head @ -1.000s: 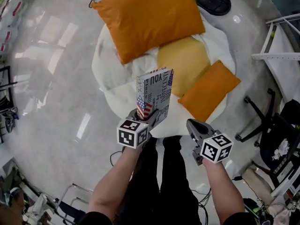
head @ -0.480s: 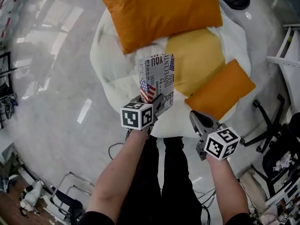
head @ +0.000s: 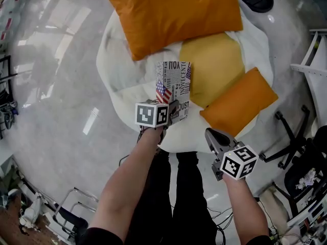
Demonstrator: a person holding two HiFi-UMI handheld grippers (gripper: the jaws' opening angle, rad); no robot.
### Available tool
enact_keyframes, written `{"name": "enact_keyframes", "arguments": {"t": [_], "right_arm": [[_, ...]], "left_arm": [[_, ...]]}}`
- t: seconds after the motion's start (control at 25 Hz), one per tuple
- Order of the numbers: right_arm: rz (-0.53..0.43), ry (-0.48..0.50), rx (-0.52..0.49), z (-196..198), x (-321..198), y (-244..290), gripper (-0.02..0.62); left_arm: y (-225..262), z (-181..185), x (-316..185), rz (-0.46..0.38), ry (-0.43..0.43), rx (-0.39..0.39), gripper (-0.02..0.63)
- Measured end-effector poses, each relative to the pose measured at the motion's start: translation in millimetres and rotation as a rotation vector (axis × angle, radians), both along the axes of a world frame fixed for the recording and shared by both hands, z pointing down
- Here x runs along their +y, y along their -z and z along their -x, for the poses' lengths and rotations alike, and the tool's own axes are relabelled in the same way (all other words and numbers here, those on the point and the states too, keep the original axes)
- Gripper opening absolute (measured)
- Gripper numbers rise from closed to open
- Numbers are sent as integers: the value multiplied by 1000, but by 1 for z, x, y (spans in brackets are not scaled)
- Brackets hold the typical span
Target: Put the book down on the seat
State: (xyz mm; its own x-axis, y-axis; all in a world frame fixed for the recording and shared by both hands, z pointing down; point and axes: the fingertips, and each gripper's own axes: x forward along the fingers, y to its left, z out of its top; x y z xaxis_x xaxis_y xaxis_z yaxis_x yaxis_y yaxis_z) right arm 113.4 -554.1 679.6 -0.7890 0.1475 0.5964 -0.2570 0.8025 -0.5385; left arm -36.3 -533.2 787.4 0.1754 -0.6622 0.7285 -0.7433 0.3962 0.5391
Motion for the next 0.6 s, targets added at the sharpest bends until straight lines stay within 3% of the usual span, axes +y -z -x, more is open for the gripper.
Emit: {"name": "enact_keyframes", "arguments": {"t": [0.16,0.36,0.6], "right_arm": [[-2,-8,-4,2,-1,0,14],[-1,-8,-11,9,5,0,14],[-9,12,-6,17,19,2,14]], "left_arm": [[1,4,-4,-9,-44,-9,173],[-1,23,9,34,-80,-106,227],[-1,48,42,75,-65,-161,262]]}}
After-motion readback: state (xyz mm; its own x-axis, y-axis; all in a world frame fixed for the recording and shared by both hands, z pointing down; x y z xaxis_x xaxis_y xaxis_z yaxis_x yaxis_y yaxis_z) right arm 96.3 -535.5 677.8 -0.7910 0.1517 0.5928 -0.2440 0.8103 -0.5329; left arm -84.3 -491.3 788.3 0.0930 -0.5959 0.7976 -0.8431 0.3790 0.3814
